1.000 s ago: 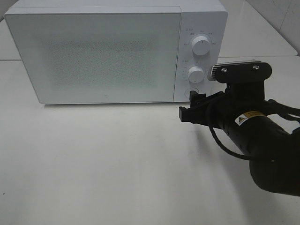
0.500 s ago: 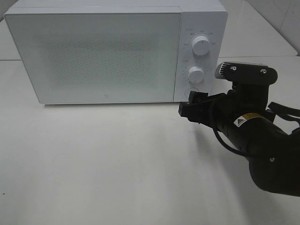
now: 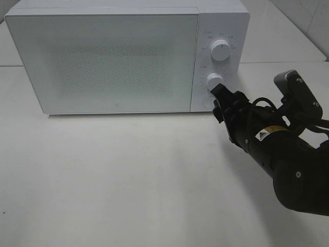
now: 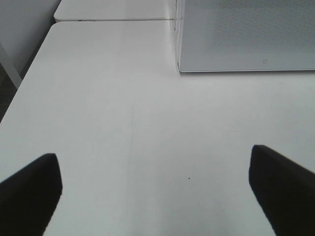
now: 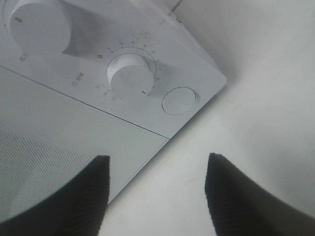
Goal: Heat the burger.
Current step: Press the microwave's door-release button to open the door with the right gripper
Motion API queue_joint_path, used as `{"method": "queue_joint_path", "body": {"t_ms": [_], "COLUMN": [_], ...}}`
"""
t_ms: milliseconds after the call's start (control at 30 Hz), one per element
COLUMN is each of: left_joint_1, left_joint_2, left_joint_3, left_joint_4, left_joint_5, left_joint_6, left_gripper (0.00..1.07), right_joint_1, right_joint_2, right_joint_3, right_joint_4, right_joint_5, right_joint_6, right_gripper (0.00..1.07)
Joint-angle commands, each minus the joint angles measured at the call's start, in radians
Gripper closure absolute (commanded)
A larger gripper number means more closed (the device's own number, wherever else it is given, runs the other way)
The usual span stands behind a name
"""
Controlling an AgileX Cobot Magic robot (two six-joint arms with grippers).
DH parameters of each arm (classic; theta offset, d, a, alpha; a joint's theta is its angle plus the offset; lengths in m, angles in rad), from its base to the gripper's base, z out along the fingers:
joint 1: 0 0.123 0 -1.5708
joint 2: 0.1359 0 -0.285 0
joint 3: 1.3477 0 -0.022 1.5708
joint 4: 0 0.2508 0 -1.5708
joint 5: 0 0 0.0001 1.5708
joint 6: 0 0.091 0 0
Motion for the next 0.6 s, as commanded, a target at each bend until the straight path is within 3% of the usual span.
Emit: {"method": "queue_joint_path", "body": {"t_ms": [33,133,200,300,367,467,600], "left_joint_1": [0.002,0.002,0.002,0.002,0.002,0.002,0.002], "left_joint_2": [-0.021,-0.021,-0.021,-0.021,-0.021,-0.021,-0.021], "left_joint_3": [0.003,0.003,0.003,0.003,0.003,0.003,0.003], "left_joint_4": [-0.005,-0.005,-0.005,-0.005,-0.005,-0.005,-0.005], "left_joint_5": [-0.013,-0.013,-0.013,-0.013,-0.013,-0.013,-0.013], "left_joint_6": [-0.004,-0.004,-0.004,-0.004,-0.004,-0.004,-0.004], "left_gripper": [0.09,0.09,0.09,0.09,0.09,0.09,0.09], "right_joint_1": [0.004,0.004,0.004,0.004,0.004,0.004,0.000], "right_joint_2": [-0.004,-0.004,-0.004,-0.004,-0.004,-0.004,-0.004], "right_joint_3": [-0.009,-0.009,-0.009,-0.009,-0.009,-0.009,-0.009], "right_joint_4": [-0.005,-0.005,-0.005,-0.005,-0.006,-0.006,-0.005], "right_joint_5": [0.016,0.023,0.023,0.023,0.023,0.023,0.022], "right_joint_6": [0.172,0.309,0.430,0.451,0.544,0.561,0.574], "right_gripper": [0.58,0.65,0.76,0.80,0.90,0.93,1.07]}}
